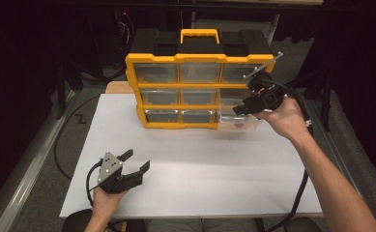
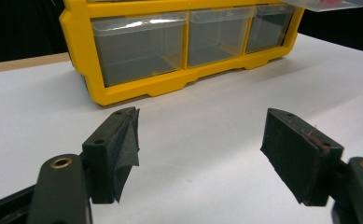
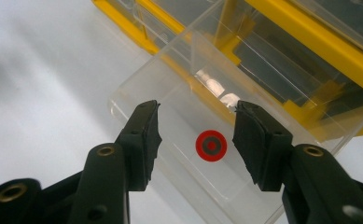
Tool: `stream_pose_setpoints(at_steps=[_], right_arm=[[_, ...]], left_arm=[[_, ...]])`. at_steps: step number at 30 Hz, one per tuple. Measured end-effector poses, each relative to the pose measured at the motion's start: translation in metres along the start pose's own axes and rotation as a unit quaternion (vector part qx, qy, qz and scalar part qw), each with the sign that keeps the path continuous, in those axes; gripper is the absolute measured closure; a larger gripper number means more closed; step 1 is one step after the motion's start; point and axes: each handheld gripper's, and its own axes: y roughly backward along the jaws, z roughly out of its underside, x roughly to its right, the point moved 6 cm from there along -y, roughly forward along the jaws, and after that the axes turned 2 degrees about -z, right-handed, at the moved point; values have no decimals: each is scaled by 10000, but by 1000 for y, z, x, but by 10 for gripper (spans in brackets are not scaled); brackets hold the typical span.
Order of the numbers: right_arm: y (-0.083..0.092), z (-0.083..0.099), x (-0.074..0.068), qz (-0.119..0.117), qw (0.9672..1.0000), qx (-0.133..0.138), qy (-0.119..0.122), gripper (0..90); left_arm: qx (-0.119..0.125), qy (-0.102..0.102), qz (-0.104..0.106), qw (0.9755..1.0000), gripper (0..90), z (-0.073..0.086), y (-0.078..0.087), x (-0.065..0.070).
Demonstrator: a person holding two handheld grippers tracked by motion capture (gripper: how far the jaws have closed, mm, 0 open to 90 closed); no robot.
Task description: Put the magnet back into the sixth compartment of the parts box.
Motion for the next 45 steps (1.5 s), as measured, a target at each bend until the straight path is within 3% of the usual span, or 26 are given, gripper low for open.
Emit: stream_pose_setpoints(at_steps=[18, 45], right_arm=[[12, 14, -10, -86, 9995, 293, 100, 513], [26, 47, -8, -86, 9968, 792, 62, 469]], left_arm=[[8, 3, -10, 10000, 275, 0, 0, 0], [19, -11, -16, 10000, 273, 0, 0, 0]])
